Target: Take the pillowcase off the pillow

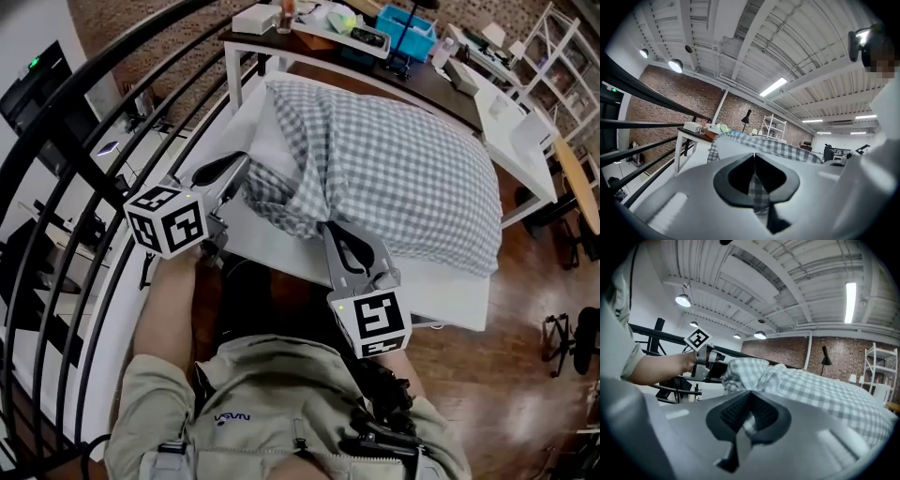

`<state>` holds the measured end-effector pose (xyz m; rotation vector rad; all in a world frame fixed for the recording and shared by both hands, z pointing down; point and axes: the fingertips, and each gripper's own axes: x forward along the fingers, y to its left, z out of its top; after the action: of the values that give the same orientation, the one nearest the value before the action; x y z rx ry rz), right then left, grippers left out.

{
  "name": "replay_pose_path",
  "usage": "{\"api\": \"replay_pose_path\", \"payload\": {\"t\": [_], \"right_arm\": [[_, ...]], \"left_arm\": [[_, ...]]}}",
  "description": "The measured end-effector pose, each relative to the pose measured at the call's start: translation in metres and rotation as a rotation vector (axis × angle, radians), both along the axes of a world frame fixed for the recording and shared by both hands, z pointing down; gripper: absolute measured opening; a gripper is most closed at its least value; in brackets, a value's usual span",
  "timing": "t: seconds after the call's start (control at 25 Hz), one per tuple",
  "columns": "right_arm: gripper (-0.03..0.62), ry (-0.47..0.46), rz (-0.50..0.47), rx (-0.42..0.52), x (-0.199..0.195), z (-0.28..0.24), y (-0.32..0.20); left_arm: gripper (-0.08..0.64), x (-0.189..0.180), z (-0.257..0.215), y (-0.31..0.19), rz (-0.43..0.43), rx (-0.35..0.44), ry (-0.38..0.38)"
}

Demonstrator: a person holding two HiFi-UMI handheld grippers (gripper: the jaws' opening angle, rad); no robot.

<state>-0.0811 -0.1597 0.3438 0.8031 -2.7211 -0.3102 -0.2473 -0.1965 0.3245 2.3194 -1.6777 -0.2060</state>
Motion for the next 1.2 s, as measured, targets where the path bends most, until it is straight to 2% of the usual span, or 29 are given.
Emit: {"api": "replay_pose_path", "payload": {"t": [0.12,0.2,0.32,0.44,0.56,0.72,0.8,0.92,0.96,1.0,1.04,1.16,1.2], "right_arm": [[0.003,0.072,0.133,-0.028,0.039,0.025,-0.023],[0.003,0.054,0.188,-0.105,0.067,0.041,-0.038],[0.003,-0.015,0.153,-0.134,0.069,0.035,-0.036],[0.018,-0.068,0.029,-0.086,0.035,0.015,-0.017],[0.128,-0.09,-0.127,-0.071,-0.014,0.003,0.011],[0.171,-0.034,-0.242,-0.051,-0.08,0.012,0.038],[0.198,0.057,-0.244,-0.054,-0.102,0.036,0.039],[0.184,0.204,-0.165,-0.009,-0.111,0.071,0.023],[0.114,0.221,-0.143,0.006,-0.108,0.076,0.02],[0.065,0.218,-0.132,0.012,-0.104,0.076,0.019],[0.044,0.2,-0.13,0.009,-0.1,0.072,0.02],[0.031,0.118,-0.147,-0.012,-0.087,0.052,0.026],[0.031,0.095,-0.155,-0.016,-0.085,0.047,0.029]], "left_arm": [[0.014,-0.02,0.014,0.0,-0.045,-0.037,0.041],[0.015,-0.027,0.029,0.002,-0.033,-0.073,0.086],[0.023,-0.017,0.041,0.01,0.029,-0.083,0.088],[0.12,-0.012,0.032,0.018,0.077,-0.048,0.098],[0.202,-0.02,0.022,0.013,0.08,-0.033,0.081],[0.247,-0.024,0.044,-0.018,0.088,-0.137,0.002],[0.269,-0.028,0.066,-0.031,0.083,-0.2,-0.005],[0.291,-0.03,0.085,-0.037,0.075,-0.227,0.067],[0.29,-0.028,0.086,-0.034,0.08,-0.222,0.092],[0.285,-0.025,0.086,-0.031,0.087,-0.215,0.113],[0.279,-0.023,0.086,-0.028,0.094,-0.207,0.133],[0.228,-0.02,0.077,-0.022,0.134,-0.175,0.205],[0.183,-0.016,0.073,-0.021,0.156,-0.164,0.214]]}}
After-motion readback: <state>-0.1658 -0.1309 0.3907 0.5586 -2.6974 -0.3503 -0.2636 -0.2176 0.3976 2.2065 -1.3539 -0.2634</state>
